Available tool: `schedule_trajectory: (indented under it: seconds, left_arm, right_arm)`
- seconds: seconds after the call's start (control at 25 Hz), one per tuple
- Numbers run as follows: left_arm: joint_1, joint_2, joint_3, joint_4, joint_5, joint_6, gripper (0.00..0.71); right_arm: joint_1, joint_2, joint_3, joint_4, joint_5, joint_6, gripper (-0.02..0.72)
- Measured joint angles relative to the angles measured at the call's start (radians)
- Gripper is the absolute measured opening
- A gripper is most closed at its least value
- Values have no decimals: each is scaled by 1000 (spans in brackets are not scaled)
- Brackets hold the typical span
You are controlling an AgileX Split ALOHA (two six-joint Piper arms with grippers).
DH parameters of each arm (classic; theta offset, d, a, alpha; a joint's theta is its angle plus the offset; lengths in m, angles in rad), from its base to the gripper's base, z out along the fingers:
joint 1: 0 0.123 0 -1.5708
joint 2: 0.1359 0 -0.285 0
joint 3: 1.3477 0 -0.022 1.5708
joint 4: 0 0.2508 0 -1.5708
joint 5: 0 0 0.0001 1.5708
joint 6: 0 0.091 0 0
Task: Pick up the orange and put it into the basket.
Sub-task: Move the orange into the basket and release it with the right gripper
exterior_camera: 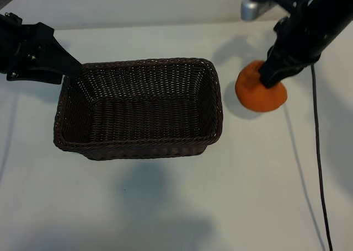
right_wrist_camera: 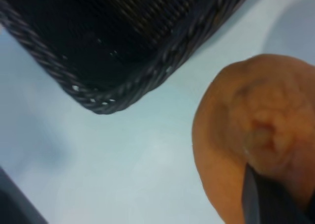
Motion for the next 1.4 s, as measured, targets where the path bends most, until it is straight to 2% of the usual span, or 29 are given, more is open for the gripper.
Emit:
schedule_trajectory:
  seconds: [0.4,0.68,1.04,1.16,1.4]
  left_arm:
    - [0,0,0,0,0,0,524]
    - [0,0,0,0,0,0,524]
    - [0,0,0,0,0,0,524]
    - [0,0,0,0,0,0,524]
    - [0,0,0,0,0,0,524]
  right_arm:
    - [0,-13,-58,5,26,70,41]
    - [-1,-13,-59,89,27,76,41]
    - [24,-13,-59,152,26,76,41]
    - [72,-13,-59,158,7,76,41]
    - [186,-13,-59,166,-90,82,41]
